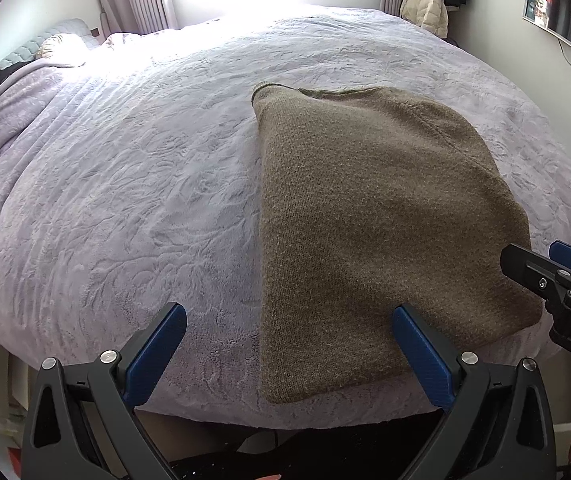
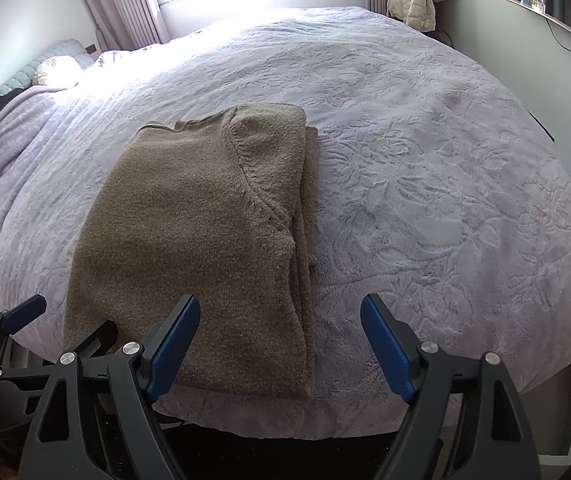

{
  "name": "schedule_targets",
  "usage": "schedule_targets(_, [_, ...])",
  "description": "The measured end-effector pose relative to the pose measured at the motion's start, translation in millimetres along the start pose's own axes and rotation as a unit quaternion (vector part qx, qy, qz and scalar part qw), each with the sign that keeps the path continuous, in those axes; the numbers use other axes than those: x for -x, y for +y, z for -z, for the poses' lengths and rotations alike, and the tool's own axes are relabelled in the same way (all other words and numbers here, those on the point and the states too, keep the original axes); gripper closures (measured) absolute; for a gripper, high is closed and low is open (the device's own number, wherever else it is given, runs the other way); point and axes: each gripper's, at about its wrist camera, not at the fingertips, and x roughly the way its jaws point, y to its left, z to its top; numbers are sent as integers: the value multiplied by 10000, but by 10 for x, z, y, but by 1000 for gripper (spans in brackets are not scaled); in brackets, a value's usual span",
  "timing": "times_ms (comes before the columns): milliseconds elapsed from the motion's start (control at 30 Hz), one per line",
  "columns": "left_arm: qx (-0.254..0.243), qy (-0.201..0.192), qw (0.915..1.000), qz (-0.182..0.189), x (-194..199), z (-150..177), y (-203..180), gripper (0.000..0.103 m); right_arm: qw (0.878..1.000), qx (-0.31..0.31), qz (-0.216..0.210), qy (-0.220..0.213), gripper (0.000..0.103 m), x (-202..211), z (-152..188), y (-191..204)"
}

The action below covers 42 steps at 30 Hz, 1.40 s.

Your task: Fold small clothes

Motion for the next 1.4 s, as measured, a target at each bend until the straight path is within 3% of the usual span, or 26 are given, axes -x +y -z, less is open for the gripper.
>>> schedule_targets(1400, [-70, 31, 10000, -21, 5, 19, -19, 0, 10000, -50, 10, 20, 18, 10, 5, -26])
